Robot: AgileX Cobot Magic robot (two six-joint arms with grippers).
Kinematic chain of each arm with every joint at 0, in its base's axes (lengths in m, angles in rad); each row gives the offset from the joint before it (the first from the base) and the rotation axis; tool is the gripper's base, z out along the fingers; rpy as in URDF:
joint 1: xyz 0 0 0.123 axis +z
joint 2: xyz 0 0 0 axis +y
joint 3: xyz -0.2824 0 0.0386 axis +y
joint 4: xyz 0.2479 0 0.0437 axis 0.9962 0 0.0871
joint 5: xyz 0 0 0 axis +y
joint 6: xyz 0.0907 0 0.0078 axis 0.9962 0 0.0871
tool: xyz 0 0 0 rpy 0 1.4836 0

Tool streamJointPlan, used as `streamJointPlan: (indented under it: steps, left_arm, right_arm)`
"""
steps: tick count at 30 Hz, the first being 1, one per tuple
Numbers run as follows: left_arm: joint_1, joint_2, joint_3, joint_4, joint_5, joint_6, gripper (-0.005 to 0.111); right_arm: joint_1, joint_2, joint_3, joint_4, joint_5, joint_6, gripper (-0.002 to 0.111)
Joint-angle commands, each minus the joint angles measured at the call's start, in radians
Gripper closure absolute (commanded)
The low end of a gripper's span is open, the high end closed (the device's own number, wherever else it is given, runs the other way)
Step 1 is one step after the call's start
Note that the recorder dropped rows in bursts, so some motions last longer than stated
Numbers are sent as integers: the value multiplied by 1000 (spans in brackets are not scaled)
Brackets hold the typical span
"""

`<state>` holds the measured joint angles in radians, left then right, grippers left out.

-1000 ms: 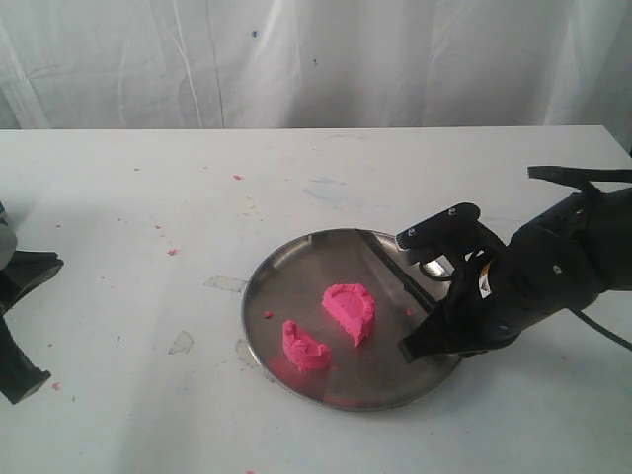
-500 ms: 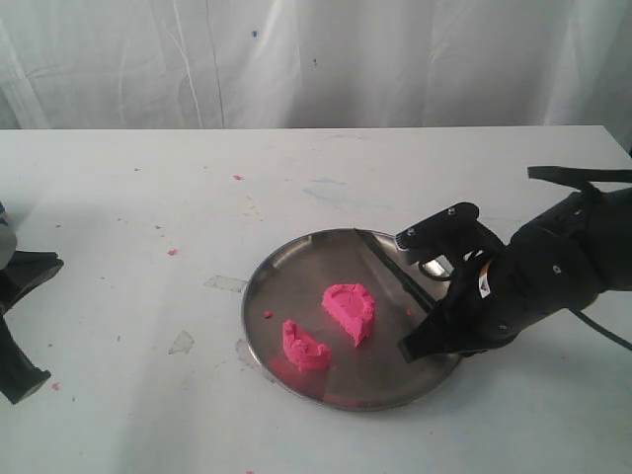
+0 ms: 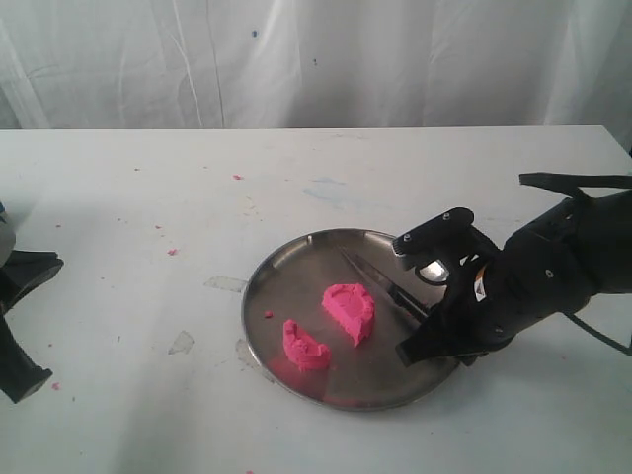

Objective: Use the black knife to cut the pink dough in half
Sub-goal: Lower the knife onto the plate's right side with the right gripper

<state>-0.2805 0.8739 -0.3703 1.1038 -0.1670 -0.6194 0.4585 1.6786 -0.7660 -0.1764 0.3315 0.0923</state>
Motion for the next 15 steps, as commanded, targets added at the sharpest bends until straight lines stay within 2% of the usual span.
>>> streamJointPlan:
  steps: [1, 3, 8, 15]
  left_arm:
    - [1, -8, 7, 4, 3, -13, 107]
    - [1, -8, 7, 4, 3, -13, 107]
    - [1, -8, 7, 4, 3, -13, 107]
    - [1, -8, 7, 4, 3, -13, 107]
  right_arm:
    - [-8, 0, -2, 2, -21, -9, 82]
    - [-8, 0, -2, 2, -21, -9, 80]
    - [-8, 0, -2, 2, -27, -9, 66]
    - [-8, 0, -4, 2, -29, -9, 65]
